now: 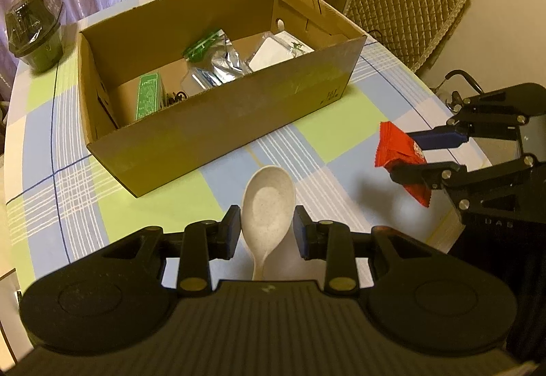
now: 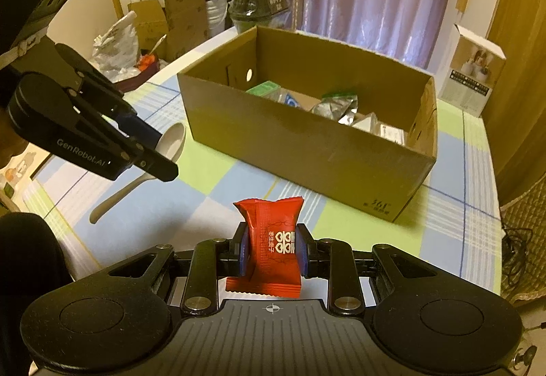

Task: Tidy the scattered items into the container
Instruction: 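Lift and carry the spoon and red packet over the cardboard box with both tools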

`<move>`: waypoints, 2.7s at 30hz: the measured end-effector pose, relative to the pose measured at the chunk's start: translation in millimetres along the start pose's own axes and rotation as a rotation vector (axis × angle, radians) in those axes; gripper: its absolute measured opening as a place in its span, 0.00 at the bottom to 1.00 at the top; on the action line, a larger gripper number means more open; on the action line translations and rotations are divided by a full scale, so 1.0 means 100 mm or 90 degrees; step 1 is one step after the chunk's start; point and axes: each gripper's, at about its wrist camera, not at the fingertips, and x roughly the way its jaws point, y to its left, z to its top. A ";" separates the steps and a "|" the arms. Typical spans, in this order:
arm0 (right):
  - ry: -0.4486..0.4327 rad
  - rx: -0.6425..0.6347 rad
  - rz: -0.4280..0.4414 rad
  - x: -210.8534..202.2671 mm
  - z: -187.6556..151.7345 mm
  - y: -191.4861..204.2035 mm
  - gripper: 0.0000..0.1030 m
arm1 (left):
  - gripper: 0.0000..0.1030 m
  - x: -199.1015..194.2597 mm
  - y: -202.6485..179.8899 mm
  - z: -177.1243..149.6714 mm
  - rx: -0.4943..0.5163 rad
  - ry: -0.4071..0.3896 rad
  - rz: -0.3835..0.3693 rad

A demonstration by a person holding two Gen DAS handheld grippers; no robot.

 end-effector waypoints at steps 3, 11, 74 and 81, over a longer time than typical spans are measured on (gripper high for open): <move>-0.005 0.000 -0.004 -0.03 0.05 -0.01 0.29 | 0.27 -0.04 0.01 0.02 -0.001 -0.004 0.000; -0.020 -0.004 -0.009 -0.08 0.20 -0.04 0.29 | 0.27 -0.14 0.02 0.15 0.004 -0.014 0.010; -0.049 0.024 -0.020 -0.09 0.81 -0.39 0.29 | 0.27 -0.38 0.28 0.62 -0.032 -0.051 0.010; -0.061 0.032 -0.021 -0.06 1.00 -0.51 0.29 | 0.27 -0.37 0.36 0.80 -0.032 -0.059 0.010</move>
